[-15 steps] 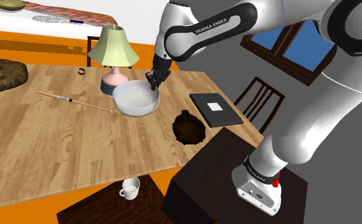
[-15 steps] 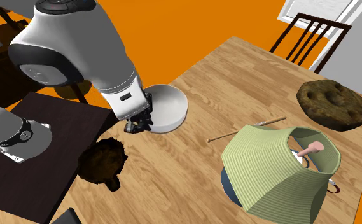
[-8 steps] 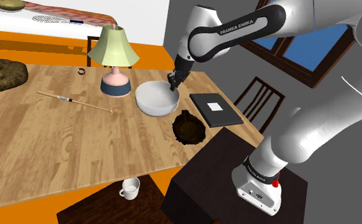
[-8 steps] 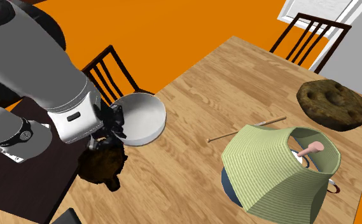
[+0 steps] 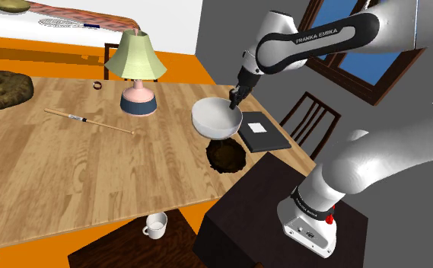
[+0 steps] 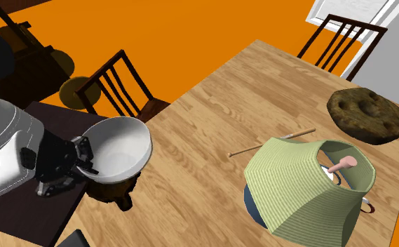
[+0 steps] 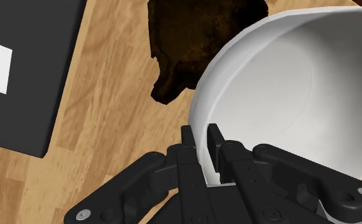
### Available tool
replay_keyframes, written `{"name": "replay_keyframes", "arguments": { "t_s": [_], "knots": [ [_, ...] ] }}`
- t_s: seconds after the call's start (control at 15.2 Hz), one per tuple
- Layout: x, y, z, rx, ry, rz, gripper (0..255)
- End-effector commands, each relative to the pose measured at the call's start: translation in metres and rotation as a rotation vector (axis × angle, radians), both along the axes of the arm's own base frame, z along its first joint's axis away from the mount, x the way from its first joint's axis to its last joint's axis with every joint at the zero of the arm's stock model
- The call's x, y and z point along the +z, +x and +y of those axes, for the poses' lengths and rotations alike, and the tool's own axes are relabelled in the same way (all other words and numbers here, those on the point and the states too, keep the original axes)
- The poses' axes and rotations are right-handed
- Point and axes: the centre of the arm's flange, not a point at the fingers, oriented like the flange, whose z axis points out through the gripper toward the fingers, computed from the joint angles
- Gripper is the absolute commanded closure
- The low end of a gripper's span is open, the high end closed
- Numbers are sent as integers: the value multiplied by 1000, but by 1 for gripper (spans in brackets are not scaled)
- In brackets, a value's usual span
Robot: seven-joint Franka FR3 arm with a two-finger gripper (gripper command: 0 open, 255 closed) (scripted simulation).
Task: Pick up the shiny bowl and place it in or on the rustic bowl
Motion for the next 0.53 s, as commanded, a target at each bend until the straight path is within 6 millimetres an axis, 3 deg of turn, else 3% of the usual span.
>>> {"name": "replay_keyframes", "arguments": {
  "t_s": [0.0, 0.33, 0.46],
  "knots": [
    [7, -17, -19, 2, 1, -1, 255],
    [15, -63, -72, 2, 1, -1, 255],
    [5, -63, -72, 2, 1, -1, 255]
  ]
}}
